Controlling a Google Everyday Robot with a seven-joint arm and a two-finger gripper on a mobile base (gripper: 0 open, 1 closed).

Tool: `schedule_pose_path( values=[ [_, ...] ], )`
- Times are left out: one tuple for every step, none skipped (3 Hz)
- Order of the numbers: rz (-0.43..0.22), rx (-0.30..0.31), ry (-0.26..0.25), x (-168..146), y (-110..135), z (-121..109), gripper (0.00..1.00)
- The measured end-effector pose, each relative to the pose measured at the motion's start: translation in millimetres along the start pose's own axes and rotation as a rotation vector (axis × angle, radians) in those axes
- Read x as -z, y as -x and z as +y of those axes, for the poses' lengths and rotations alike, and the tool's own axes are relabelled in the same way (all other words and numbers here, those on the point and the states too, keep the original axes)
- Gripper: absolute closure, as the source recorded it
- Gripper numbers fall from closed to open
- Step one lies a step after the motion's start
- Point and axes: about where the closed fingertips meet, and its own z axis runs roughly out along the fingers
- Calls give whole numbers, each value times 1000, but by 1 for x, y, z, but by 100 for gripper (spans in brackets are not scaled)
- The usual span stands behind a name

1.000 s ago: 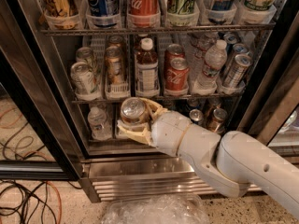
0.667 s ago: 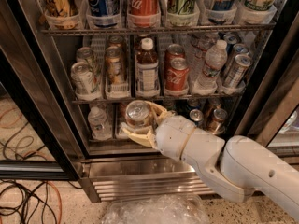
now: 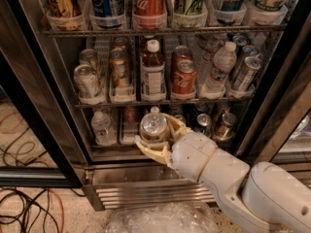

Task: Pick orange can from middle shelf of fridge

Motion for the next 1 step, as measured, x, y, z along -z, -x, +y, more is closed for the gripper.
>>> schedule_pose_path(
  values=[
    [0, 0, 0, 0, 0, 0, 100]
  ],
)
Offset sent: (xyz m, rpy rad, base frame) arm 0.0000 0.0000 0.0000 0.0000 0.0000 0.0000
